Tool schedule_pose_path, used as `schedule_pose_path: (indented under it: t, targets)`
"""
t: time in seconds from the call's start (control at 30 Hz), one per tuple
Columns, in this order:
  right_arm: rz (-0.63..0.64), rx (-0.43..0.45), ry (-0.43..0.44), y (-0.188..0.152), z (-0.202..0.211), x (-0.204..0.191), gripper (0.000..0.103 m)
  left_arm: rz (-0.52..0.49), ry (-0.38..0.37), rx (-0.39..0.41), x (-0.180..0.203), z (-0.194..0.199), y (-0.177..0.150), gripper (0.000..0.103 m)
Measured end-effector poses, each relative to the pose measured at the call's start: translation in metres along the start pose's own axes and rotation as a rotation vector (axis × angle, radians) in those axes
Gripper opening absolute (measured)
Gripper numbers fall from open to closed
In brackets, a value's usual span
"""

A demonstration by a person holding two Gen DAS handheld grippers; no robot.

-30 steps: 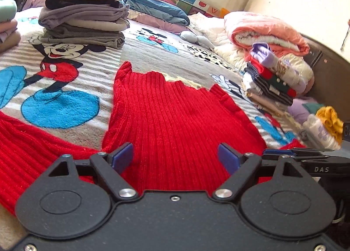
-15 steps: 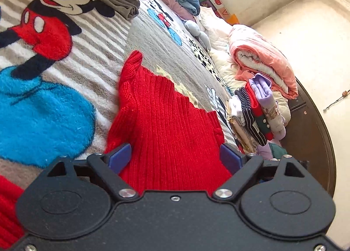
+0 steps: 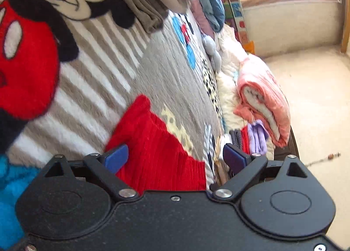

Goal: Fold clothes
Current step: 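Grasp the sweater hem with the left gripper while the right gripper grasps the hem nearby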

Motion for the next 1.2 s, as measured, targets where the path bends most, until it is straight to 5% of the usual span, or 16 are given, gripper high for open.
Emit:
schedule_pose_path:
  t: [0.13, 0.27, 0.3, 0.37, 0.4, 0.43, 0.47, 0.6, 0.77, 0.83, 0.93, 1.03, 1.13, 1.2]
  targets:
    - [0.023, 0.014, -0.065, 0.008, -0.002, -0.001, 0.051, -0.23, 0.077, 0.089, 0.024, 0.01, 0.0, 0.092]
    - [0.09, 0.017, -0.096, 0.016, -0.013, -0.002, 0.052, -0.421, 0.195, 0.093, 0.035, -0.007, -0.006, 0.062]
    - [0.09, 0.007, -0.087, 0.016, -0.019, -0.002, 0.052, -0.439, 0.212, 0.074, 0.032, -0.017, -0.007, 0.057]
    - [0.083, 0.002, -0.065, 0.015, -0.028, 0.001, 0.047, -0.396, 0.209, 0.069, 0.02, -0.02, -0.003, 0.025]
    - [0.078, 0.002, -0.055, 0.014, -0.032, 0.004, 0.04, -0.363, 0.201, 0.072, 0.014, -0.019, 0.0, 0.017]
    - [0.074, 0.002, -0.044, 0.013, -0.036, 0.006, 0.02, -0.329, 0.194, 0.075, 0.008, -0.017, 0.004, 0.012]
    - [0.041, 0.017, -0.023, 0.01, -0.037, 0.012, 0.014, -0.295, 0.186, 0.078, 0.001, -0.016, 0.007, 0.009]
    - [-0.226, 0.191, 0.146, -0.002, -0.009, 0.053, 0.011, -0.161, 0.156, 0.089, -0.024, -0.012, 0.021, 0.008]
    - [-0.288, 0.164, 0.076, -0.005, -0.013, 0.066, 0.0, -0.121, 0.159, 0.087, -0.029, -0.01, 0.024, 0.013]
    - [-0.232, 0.143, 0.007, -0.002, -0.017, 0.055, 0.0, -0.125, 0.146, 0.091, -0.025, -0.004, 0.022, 0.015]
    - [-0.15, 0.155, -0.079, 0.0, -0.016, 0.037, 0.007, -0.193, 0.132, 0.147, -0.007, 0.008, 0.017, 0.04]
    - [-0.038, 0.21, -0.135, 0.002, -0.003, 0.013, 0.009, -0.315, 0.106, 0.152, 0.01, 0.014, 0.01, 0.041]
    - [0.121, 0.208, -0.079, 0.006, -0.001, -0.019, 0.009, -0.355, 0.027, 0.041, 0.014, 0.004, 0.003, 0.042]
    - [0.203, 0.14, -0.036, 0.011, -0.013, -0.037, 0.013, -0.289, 0.13, 0.032, 0.0, -0.011, 0.004, 0.049]
Point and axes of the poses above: each gripper's, at about its wrist camera, not at the fingertips, and z roughly against the way its jaws point, x to its right, y to its top, the point moved 1 cm from there along -z, roughly the way its jaws point, and after that the axes turned 10 degrees about z, right-handed, at the moved point
